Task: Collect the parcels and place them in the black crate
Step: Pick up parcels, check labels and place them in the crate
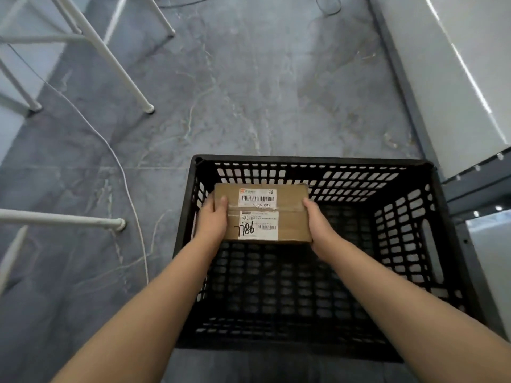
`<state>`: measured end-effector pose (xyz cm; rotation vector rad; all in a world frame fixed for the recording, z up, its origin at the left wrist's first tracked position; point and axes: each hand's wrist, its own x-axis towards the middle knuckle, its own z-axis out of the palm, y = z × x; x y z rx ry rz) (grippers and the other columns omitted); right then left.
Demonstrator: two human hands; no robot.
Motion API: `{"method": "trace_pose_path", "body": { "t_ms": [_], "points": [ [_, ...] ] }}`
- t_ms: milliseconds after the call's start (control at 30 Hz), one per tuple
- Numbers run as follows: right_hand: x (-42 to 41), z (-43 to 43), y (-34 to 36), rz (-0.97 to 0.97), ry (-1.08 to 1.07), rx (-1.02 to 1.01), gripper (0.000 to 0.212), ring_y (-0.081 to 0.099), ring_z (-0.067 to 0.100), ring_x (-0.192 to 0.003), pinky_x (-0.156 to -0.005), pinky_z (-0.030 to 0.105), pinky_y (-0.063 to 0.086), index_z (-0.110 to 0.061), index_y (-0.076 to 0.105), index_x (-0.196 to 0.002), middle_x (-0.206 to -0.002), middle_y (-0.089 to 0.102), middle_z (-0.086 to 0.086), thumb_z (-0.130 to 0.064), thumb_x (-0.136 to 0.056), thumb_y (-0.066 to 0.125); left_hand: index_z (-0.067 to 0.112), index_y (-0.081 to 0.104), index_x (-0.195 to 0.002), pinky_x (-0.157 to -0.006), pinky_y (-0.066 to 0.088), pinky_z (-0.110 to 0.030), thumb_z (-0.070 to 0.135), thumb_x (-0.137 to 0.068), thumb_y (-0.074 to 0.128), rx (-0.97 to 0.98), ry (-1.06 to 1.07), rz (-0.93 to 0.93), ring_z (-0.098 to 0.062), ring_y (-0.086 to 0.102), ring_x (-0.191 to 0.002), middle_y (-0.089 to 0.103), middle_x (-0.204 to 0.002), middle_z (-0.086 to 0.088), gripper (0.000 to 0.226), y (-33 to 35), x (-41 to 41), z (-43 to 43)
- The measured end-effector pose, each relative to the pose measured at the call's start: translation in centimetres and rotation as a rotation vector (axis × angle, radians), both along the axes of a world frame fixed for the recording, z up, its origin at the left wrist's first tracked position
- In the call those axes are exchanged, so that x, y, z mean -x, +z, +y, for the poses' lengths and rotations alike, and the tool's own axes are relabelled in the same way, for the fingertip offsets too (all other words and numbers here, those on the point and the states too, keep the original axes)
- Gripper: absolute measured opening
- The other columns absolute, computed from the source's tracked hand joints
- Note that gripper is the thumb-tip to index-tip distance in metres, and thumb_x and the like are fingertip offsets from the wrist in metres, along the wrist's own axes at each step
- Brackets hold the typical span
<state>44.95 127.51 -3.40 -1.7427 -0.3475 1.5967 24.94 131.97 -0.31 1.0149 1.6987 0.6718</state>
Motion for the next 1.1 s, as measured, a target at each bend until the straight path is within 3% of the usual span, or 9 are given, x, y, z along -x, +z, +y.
{"method": "trace_pose_path", "body": {
  "t_ms": [67, 133, 367, 467, 567, 700, 900, 1000, 1100],
  "points": [
    [0.5, 0.4, -0.9, -0.002, -0.012, -0.016, 0.033, 0.067, 0.015, -0.078, -0.065, 0.029, 0.051, -0.036, 0.059, -0.090, -0.081, 0.070, -0.002, -0.060, -0.091, 0.036, 0.022, 0.046, -0.136, -0.084, 0.054, -0.032, 0.034, -0.100, 0.040, 0.003, 0.011, 0.035, -0.019, 0.062, -0.099, 0.064, -0.118, -0.004, 0.039, -0.8, -0.1, 0.4],
    [0.9, 0.8, -1.7, -0.013, -0.026, -0.034, 0.033, 0.066, 0.014, -0.074, -0.061, 0.027, 0.050, -0.036, 0.059, -0.088, -0.078, 0.069, -0.004, -0.059, -0.091, 0.035, 0.024, 0.047, -0.135, -0.096, 0.049, -0.042, 0.036, -0.099, 0.040, -0.014, 0.002, 0.116, -0.025, 0.059, -0.108, 0.062, -0.123, -0.005, 0.038, -1.7, -0.3, 0.9],
    [0.6, 0.9, -3.6, -0.061, -0.019, -0.050, 0.034, 0.066, 0.007, -0.065, -0.058, 0.024, 0.046, -0.037, 0.060, -0.086, -0.068, 0.070, -0.011, -0.059, -0.092, 0.033, 0.020, 0.048, -0.132, -0.089, 0.045, -0.032, 0.032, -0.099, 0.041, -0.051, -0.047, 0.173, -0.023, 0.058, -0.109, 0.061, -0.124, -0.004, 0.035, -3.6, -0.5, 0.7],
    [1.0, 1.3, -3.9, -0.054, 0.019, -0.056, 0.034, 0.065, 0.012, -0.078, -0.066, 0.027, 0.048, -0.037, 0.057, -0.089, -0.084, 0.069, -0.004, -0.059, -0.093, 0.031, 0.019, 0.041, -0.139, -0.086, 0.038, -0.027, 0.029, -0.101, 0.039, -0.028, -0.042, 0.176, -0.025, 0.055, -0.115, 0.057, -0.129, -0.005, 0.039, -3.8, -0.6, 1.0],
    [1.3, 1.7, -4.1, -0.070, 0.030, -0.042, 0.035, 0.062, 0.019, -0.091, -0.075, 0.033, 0.049, -0.036, 0.056, -0.096, -0.097, 0.064, 0.002, -0.059, -0.093, 0.030, 0.019, 0.030, -0.145, -0.092, 0.037, -0.027, 0.024, -0.101, 0.037, -0.006, -0.053, 0.158, -0.024, 0.051, -0.121, 0.051, -0.136, -0.006, 0.045, -3.9, -0.4, 1.1],
    [1.0, 1.4, -4.7, -0.147, -0.015, -0.026, 0.049, 0.060, 0.019, -0.094, -0.074, 0.031, 0.047, -0.027, 0.047, -0.130, -0.107, 0.062, 0.003, -0.056, -0.094, 0.032, 0.014, 0.024, -0.143, -0.103, 0.045, -0.042, 0.012, -0.096, 0.046, -0.024, -0.118, 0.129, -0.023, 0.049, -0.123, 0.043, -0.138, -0.008, 0.052, -4.0, -0.7, 0.3],
    [1.7, 1.6, -4.4, -0.167, 0.012, -0.047, 0.048, 0.059, 0.011, -0.086, -0.061, 0.024, 0.041, -0.030, 0.046, -0.131, -0.099, 0.061, -0.004, -0.057, -0.095, 0.029, 0.012, 0.023, -0.148, -0.115, 0.030, -0.041, 0.009, -0.094, 0.050, -0.131, -0.223, 0.336, -0.021, 0.031, -0.138, 0.028, -0.150, -0.006, 0.060, -4.4, -0.8, 0.2],
    [1.8, 1.6, -4.8, -0.168, 0.018, -0.072, 0.051, 0.057, 0.010, -0.089, -0.062, 0.024, 0.041, -0.030, 0.041, -0.137, -0.111, 0.059, 0.001, -0.056, -0.095, 0.027, 0.010, 0.029, -0.146, -0.115, 0.026, -0.030, 0.002, -0.094, 0.046, -0.194, -0.193, 0.362, -0.019, 0.031, -0.140, 0.028, -0.153, -0.007, 0.055, -4.2, -1.2, -0.3],
    [2.0, 1.2, -4.6, -0.200, 0.023, -0.082, 0.050, 0.056, 0.011, -0.090, -0.066, 0.026, 0.043, -0.027, 0.039, -0.138, -0.119, 0.057, 0.005, -0.053, -0.097, 0.027, 0.007, 0.039, -0.138, -0.106, 0.022, -0.019, -0.004, -0.094, 0.041, -0.247, -0.132, 0.412, -0.017, 0.029, -0.140, 0.024, -0.156, -0.005, 0.046, -4.0, -1.7, -1.2]
  ]
}}
